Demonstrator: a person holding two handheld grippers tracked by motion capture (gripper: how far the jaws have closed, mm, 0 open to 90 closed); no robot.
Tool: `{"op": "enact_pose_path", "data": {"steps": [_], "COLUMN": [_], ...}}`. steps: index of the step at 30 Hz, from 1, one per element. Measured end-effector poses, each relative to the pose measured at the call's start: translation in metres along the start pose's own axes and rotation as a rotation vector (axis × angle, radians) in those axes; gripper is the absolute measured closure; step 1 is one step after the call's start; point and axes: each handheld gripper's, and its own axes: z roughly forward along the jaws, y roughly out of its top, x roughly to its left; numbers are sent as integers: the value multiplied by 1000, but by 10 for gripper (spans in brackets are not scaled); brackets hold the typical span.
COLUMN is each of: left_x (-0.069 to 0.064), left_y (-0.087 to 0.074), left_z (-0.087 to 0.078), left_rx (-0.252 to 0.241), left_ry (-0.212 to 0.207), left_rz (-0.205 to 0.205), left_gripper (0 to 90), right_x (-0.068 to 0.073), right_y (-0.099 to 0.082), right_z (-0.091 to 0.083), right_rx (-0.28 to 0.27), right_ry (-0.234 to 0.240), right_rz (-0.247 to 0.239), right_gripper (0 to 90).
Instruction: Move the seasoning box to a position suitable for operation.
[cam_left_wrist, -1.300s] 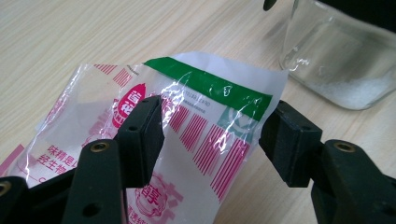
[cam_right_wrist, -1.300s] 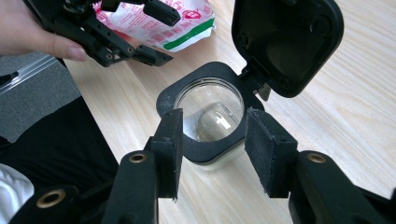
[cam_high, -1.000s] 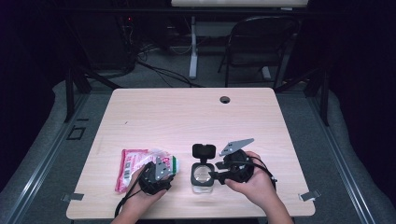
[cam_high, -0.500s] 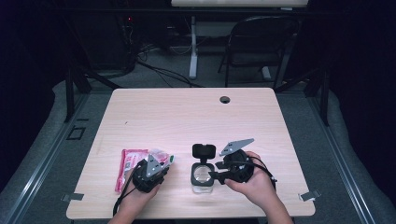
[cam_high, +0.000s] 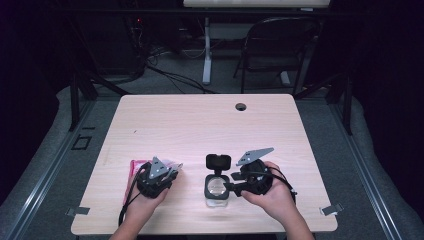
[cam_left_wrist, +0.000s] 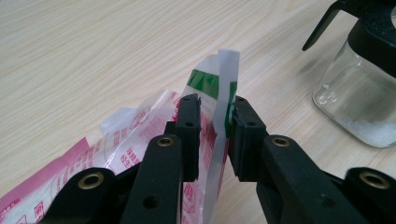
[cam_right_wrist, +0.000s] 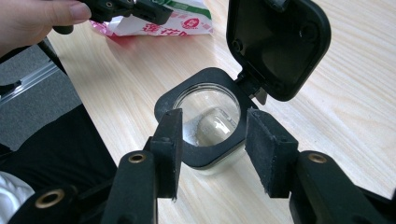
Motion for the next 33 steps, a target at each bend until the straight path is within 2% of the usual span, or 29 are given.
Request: {"op": "enact_pose_path", "data": {"steps": [6,11,21,33], "left_x": [3,9,12,27], "left_y": [7,9,13,19], "left_z": [-1,-5,-10,-37], "left_rx": [17,26,33,21], "left_ry": [0,-16,-22,0], "left_rz": [-15,-36,-35,-31], "left_gripper": [838,897,900,900], "right_x": [-2,-4,-6,-7], "right_y": [-1,-1,-2,-2], "right_z": [-1,-3,-4,-3], "right_rx": [-9,-15,-15,-19], "right_ry": [2,4,3,3], "right_rz": [7,13,22,29], "right_gripper": [566,566,566,566]}}
